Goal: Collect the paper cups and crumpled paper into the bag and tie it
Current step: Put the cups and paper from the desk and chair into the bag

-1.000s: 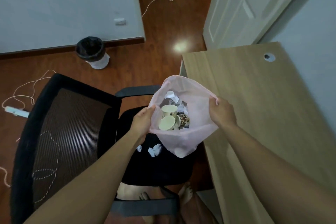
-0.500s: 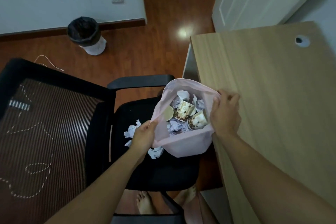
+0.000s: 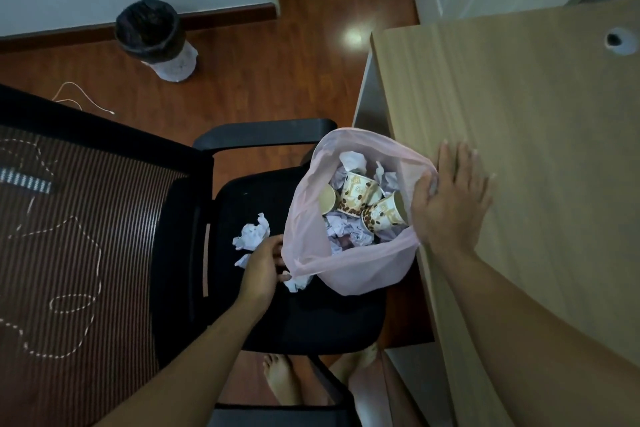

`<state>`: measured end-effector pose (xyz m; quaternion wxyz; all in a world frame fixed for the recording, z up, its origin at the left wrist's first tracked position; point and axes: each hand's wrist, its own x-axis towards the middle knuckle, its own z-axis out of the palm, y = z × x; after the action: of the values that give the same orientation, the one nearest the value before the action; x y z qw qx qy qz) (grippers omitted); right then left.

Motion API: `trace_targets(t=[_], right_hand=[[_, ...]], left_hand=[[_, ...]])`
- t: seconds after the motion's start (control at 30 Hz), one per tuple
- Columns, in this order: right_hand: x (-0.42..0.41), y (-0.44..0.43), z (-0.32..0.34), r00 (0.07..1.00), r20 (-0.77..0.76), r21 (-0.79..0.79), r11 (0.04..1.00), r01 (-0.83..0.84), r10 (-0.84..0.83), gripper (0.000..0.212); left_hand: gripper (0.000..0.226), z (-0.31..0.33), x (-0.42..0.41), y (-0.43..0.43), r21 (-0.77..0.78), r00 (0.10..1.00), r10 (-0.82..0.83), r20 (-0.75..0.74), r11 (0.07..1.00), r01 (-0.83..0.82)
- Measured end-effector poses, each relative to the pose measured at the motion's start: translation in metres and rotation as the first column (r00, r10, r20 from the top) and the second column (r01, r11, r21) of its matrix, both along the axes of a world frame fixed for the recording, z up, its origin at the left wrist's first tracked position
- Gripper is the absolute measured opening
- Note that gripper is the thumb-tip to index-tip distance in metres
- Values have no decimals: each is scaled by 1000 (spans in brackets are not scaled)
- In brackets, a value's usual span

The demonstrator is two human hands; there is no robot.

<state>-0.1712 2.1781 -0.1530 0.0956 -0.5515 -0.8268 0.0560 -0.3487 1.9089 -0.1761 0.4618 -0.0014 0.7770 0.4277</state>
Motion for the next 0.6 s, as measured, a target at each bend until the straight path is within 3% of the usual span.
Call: trace_targets(t=[0.1,0.13,0.2,0.23,0.37,0.47,0.6], right_hand=[[-1,0,-1,1000,-25,36,999,18,-17,68],[-1,0,-1,999,-31,50,998,25,-24,68],[-2,0,-3,999,-32,64,998,27,-25,67],[-2,0,-5,999,-33,68,997,27,-25,67],[-4,1,-9,998,-48,116,992,47,-42,65],[-4,0,-9,998,-46,128,990,55,-49,65],[-5,0,-5,997,-50,119,991,63,-57,65]], left_hand=[[12,-57,6,-16,-150,934,-304,-189,948,279],[24,-72,10,-19,-202,904,-379,-197,918,341],[63,-101,19,-25,-277,891,-416,-182,891,360],[67,-113,23,-28,-277,881,-428,-203,888,367],[49,-198,28,-58,-217,839,-479,-257,875,433],[42,-153,29,-42,-131,781,-521,-344,850,510],[39,-82,34,-31,-16,649,-702,-294,682,731]])
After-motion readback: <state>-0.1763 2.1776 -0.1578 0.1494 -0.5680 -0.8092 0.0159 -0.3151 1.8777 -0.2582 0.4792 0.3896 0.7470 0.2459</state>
